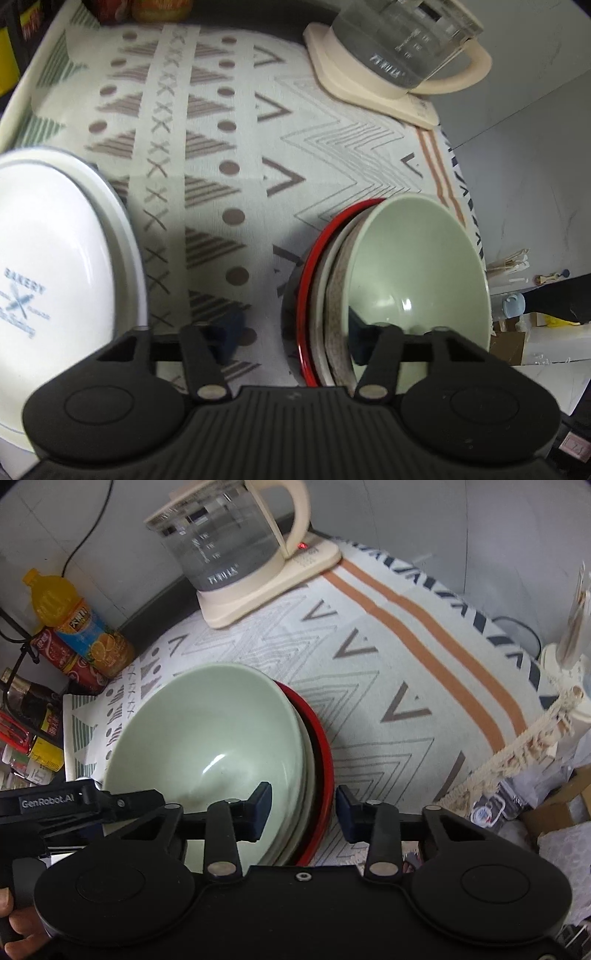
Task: Organize plates and bowls
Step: 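Lift the nested bowls with both grippers and carry them over the plate stack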
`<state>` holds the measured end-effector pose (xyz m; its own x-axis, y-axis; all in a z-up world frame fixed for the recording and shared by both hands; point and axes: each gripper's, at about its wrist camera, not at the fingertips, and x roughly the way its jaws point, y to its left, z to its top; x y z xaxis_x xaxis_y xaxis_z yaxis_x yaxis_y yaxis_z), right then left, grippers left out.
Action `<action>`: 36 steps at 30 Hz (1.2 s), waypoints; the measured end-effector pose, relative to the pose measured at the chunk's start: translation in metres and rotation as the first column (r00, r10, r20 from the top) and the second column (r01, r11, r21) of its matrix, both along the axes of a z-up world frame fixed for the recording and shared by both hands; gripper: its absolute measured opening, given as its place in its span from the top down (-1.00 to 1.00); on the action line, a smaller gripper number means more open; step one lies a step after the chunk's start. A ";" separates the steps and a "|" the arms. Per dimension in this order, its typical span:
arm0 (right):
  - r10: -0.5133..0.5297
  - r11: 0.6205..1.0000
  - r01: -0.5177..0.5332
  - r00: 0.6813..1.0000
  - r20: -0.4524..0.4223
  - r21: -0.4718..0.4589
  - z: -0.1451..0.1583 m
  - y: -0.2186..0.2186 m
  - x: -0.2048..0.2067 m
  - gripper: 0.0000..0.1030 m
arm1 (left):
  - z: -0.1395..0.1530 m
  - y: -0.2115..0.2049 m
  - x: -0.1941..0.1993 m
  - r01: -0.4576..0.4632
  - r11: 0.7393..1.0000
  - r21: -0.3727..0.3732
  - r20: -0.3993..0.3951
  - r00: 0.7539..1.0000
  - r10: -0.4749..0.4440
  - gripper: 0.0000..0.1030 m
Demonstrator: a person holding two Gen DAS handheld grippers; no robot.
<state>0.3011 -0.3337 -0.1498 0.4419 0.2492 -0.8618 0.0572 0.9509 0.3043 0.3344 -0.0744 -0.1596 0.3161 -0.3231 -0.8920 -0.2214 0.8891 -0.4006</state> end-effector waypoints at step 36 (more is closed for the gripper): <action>0.085 0.996 -0.087 0.994 0.069 0.029 0.019 0.030 0.022 0.45 | 0.026 0.036 0.005 -0.059 0.997 -0.056 0.071 0.996 0.063 0.47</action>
